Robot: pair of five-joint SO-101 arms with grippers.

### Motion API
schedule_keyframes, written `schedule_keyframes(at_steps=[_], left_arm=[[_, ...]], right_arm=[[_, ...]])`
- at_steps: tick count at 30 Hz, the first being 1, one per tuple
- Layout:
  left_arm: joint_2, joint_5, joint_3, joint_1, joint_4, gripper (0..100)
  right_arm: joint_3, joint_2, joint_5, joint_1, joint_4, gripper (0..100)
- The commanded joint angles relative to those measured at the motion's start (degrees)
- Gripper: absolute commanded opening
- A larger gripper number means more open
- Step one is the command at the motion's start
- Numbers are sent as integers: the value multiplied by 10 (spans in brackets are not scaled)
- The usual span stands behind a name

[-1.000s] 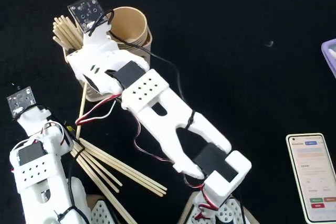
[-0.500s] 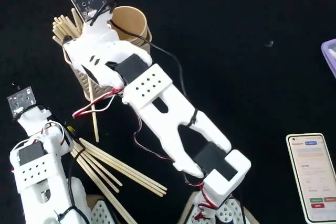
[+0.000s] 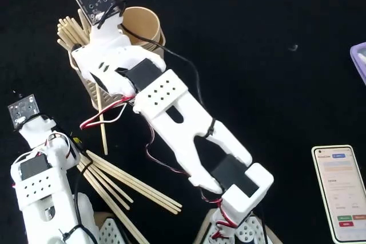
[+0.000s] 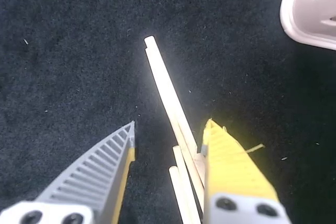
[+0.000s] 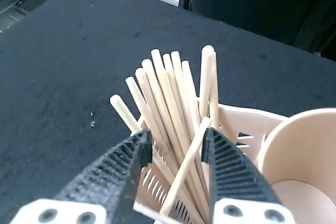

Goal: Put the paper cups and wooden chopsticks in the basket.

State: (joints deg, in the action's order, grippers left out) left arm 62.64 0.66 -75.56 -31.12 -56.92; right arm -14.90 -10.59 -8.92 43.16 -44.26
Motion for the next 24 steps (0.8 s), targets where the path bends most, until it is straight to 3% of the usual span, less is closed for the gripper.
schedule_keyframes(at_steps=[1,24], left_arm=[[6,2,23,4,-2,216],[6,2,23,2,-3,216]], right_arm=[[-5,0,-1,-11,0,163],[-18,-25,0,-16,-4,159]])
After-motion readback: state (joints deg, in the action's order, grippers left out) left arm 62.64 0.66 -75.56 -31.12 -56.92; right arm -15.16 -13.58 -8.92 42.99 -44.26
